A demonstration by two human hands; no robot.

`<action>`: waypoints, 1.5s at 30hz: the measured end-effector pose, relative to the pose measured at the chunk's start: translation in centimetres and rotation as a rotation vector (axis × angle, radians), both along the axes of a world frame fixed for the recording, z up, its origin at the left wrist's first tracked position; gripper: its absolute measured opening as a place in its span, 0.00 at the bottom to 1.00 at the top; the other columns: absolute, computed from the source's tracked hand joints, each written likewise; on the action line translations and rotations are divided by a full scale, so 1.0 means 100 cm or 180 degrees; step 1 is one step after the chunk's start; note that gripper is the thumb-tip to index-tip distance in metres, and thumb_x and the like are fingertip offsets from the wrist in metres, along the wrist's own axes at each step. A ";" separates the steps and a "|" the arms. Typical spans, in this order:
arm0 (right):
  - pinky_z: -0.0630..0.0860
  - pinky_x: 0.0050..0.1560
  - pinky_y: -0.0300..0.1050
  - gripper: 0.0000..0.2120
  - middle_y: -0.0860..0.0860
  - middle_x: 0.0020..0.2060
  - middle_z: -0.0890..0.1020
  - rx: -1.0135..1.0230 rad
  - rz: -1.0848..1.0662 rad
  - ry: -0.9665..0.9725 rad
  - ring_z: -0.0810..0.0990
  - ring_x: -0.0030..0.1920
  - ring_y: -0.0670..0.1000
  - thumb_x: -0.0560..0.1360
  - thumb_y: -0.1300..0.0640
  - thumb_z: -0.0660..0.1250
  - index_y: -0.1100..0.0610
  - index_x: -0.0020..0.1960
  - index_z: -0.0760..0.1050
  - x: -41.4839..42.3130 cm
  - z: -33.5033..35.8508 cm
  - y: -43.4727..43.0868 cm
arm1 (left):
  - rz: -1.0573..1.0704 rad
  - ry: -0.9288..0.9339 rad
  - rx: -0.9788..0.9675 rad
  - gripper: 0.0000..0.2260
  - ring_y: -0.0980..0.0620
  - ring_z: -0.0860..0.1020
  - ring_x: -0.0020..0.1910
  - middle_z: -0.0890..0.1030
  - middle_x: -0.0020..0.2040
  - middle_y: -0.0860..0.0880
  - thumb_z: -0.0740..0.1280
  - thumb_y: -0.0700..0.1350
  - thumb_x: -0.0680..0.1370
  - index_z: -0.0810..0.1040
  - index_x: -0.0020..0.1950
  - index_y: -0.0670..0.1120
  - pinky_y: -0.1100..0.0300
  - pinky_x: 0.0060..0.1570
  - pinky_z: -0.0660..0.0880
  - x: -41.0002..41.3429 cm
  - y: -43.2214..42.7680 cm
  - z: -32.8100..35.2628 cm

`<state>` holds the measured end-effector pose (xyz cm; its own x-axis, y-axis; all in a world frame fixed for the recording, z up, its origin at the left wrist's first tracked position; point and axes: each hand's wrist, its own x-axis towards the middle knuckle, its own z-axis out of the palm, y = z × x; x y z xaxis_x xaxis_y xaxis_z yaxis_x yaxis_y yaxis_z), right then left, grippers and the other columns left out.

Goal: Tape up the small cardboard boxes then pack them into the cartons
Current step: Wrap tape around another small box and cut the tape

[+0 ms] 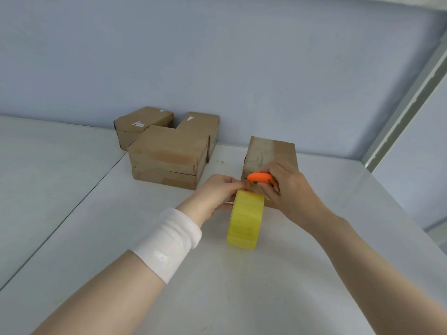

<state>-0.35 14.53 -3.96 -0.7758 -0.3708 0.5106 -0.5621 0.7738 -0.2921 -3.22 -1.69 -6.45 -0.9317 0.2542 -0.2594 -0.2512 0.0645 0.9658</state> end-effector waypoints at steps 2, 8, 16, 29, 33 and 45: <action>0.63 0.44 0.28 0.07 0.57 0.44 0.77 0.0108 -0.0003 -0.0009 0.71 0.42 0.49 0.74 0.65 0.68 0.63 0.51 0.79 0.000 -0.001 0.001 | 0.0018 0.0017 0.0015 0.05 0.59 0.80 0.30 0.82 0.33 0.51 0.69 0.45 0.75 0.78 0.41 0.44 0.67 0.28 0.75 0.000 0.001 0.000; 0.68 0.47 0.40 0.08 0.61 0.44 0.78 0.0511 -0.0055 0.0134 0.76 0.45 0.58 0.74 0.63 0.68 0.66 0.50 0.79 -0.006 -0.002 -0.001 | 0.0095 0.0026 0.0077 0.05 0.59 0.80 0.28 0.81 0.33 0.50 0.68 0.43 0.75 0.77 0.40 0.43 0.67 0.27 0.74 0.001 0.003 0.003; 0.66 0.45 0.38 0.06 0.61 0.41 0.78 0.0628 -0.0138 0.0150 0.76 0.42 0.58 0.72 0.64 0.69 0.67 0.46 0.79 0.003 0.001 0.017 | -0.0009 0.0022 0.0029 0.07 0.61 0.79 0.26 0.80 0.26 0.54 0.69 0.43 0.75 0.77 0.38 0.44 0.68 0.26 0.74 -0.001 0.003 0.004; 0.60 0.35 0.37 0.10 0.49 0.40 0.75 -0.0588 -0.0781 -0.0336 0.71 0.37 0.49 0.77 0.57 0.64 0.60 0.57 0.73 -0.015 0.007 0.023 | -0.0176 0.0049 -0.0052 0.06 0.61 0.80 0.30 0.82 0.32 0.53 0.71 0.45 0.74 0.78 0.39 0.45 0.68 0.29 0.75 -0.001 0.002 0.006; 0.61 0.35 0.36 0.11 0.47 0.40 0.74 -0.0686 -0.0894 -0.0447 0.71 0.39 0.47 0.78 0.58 0.63 0.61 0.57 0.72 -0.015 0.012 0.020 | -0.0416 0.0312 -0.0003 0.05 0.61 0.81 0.34 0.84 0.36 0.52 0.71 0.44 0.74 0.79 0.38 0.46 0.70 0.33 0.75 0.011 -0.001 0.011; 0.69 0.34 0.34 0.10 0.52 0.40 0.74 -0.1859 0.0104 -0.1742 0.71 0.33 0.46 0.79 0.55 0.61 0.59 0.56 0.71 0.010 0.019 -0.048 | -0.0104 0.1760 0.0358 0.04 0.55 0.83 0.45 0.85 0.41 0.50 0.68 0.43 0.74 0.77 0.40 0.47 0.70 0.45 0.74 0.041 -0.055 0.019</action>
